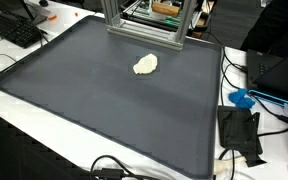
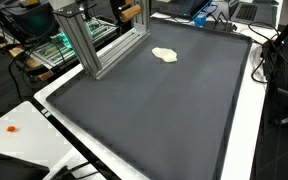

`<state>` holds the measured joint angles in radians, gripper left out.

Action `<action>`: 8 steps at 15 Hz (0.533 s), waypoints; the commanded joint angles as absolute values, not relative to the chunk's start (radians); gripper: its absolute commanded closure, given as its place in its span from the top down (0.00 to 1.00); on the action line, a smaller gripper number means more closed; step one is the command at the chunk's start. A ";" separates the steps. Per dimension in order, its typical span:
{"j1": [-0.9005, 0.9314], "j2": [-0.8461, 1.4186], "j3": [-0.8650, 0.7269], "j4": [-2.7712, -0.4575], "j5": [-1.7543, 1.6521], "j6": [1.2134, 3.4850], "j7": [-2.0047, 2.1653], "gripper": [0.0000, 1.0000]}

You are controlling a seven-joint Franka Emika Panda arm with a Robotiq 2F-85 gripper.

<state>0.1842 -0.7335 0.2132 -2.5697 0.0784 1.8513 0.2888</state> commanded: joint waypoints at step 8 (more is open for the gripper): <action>0.199 -0.790 0.210 -2.631 0.122 1.885 0.226 0.22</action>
